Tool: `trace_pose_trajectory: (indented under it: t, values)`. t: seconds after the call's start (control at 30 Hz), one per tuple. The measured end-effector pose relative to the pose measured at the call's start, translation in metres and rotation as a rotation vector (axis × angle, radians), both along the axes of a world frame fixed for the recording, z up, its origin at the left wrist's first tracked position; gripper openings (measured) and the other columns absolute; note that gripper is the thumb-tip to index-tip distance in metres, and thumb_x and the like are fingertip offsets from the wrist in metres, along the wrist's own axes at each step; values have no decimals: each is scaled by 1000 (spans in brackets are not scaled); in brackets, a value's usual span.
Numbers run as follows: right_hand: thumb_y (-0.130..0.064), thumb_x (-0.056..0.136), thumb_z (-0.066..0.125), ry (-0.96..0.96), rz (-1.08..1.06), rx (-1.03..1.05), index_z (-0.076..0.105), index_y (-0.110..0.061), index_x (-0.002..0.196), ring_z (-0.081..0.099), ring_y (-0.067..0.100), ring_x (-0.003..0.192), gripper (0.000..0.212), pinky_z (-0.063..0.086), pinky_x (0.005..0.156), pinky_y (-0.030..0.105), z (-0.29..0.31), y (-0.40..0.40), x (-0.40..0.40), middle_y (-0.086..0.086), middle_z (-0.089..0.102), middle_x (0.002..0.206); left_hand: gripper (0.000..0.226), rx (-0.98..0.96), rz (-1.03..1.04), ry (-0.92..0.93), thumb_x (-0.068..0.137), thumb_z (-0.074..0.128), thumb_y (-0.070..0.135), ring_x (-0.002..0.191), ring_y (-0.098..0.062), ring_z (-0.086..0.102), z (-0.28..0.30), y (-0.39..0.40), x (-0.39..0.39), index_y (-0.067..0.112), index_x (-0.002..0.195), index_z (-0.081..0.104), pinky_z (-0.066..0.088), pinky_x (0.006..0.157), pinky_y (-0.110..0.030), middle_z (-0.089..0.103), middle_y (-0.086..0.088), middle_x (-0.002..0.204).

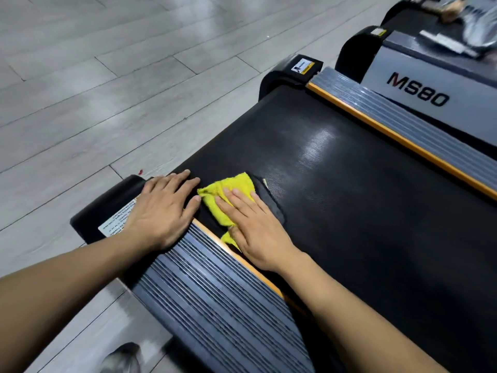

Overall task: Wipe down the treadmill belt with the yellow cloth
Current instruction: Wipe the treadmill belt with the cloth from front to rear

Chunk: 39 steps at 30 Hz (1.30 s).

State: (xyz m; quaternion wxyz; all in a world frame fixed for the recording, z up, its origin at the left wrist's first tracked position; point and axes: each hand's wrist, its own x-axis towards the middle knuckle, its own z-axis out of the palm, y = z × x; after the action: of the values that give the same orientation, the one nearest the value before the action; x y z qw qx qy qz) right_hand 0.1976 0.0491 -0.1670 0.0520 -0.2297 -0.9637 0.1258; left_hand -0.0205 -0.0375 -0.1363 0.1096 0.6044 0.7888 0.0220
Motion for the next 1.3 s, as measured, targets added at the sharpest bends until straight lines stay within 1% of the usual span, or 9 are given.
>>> trace_pose_trajectory:
  t: [0.3, 0.43, 0.6, 0.77, 0.9, 1.07, 1.17, 1.23, 1.3]
  values:
    - [-38, 94, 25, 11, -535, 27, 30, -20, 155, 22, 22, 150, 64, 11, 123, 44, -13, 80, 42, 5, 28, 162, 81, -76, -166, -17, 85, 0, 63, 153, -26, 19, 6, 15, 28, 34, 156, 28, 13, 124, -40, 20, 1, 167]
    - [-30, 101, 35, -41, -776, -20, 24, -19, 156, 13, 23, 152, 57, 7, 124, 49, -14, 125, 62, 6, 19, 165, 68, -17, -165, -11, 94, 10, 55, 151, -26, 24, 0, 14, 33, 34, 155, 31, 21, 121, -40, 27, 2, 165]
    - [-34, 95, 26, 27, -548, 29, 31, -11, 154, 26, 30, 149, 63, 17, 120, 54, -8, 45, 34, 14, 30, 160, 60, 4, -131, -6, 99, 15, 51, 150, -23, 28, -4, 14, 35, 36, 151, 38, 25, 121, -41, 32, 5, 163]
    - [-33, 99, 35, 12, -220, 13, 19, -21, 158, 5, 13, 153, 62, 2, 125, 40, -2, -16, 8, 0, 15, 166, 63, 19, -132, -10, 96, 13, 52, 148, -25, 33, -6, 14, 33, 31, 145, 47, 30, 119, -45, 36, 3, 162]
    - [-30, 97, 38, 28, -341, -10, 22, -22, 157, 9, 12, 153, 62, 4, 125, 42, -2, -14, 40, -1, 18, 165, 64, 0, -137, -46, 96, 12, 52, 150, -24, 28, 0, 14, 33, 33, 151, 40, 26, 120, -44, 32, 3, 163]
    - [-29, 95, 36, -2, -809, -1, 30, -14, 154, 24, 26, 150, 62, 19, 121, 51, -12, 6, 180, 11, 29, 161, 65, 4, -124, -45, 96, 12, 54, 150, -26, 30, 2, 12, 37, 34, 151, 39, 28, 119, -46, 33, 2, 163]
    - [-26, 101, 36, -13, -1092, -19, 22, -15, 157, 15, 26, 152, 58, 8, 124, 48, -9, 11, 236, 11, 20, 164, 65, -7, -121, -40, 96, 12, 55, 149, -27, 30, 3, 13, 39, 33, 151, 40, 30, 118, -48, 34, 1, 162]
    - [-27, 102, 37, -8, -1127, -10, 19, -14, 157, 12, 27, 152, 59, 5, 124, 49, -10, 8, 233, 11, 17, 164, 65, 6, -113, -39, 97, 12, 55, 149, -28, 31, 4, 12, 40, 32, 151, 41, 30, 118, -48, 35, 1, 162]
    - [-32, 99, 31, 11, -970, 10, 27, -6, 154, 23, 34, 149, 61, 17, 120, 57, -7, 3, 207, 18, 27, 160, 65, 18, -107, -35, 97, 12, 54, 149, -28, 32, 5, 11, 42, 31, 150, 42, 29, 118, -48, 36, 0, 162]
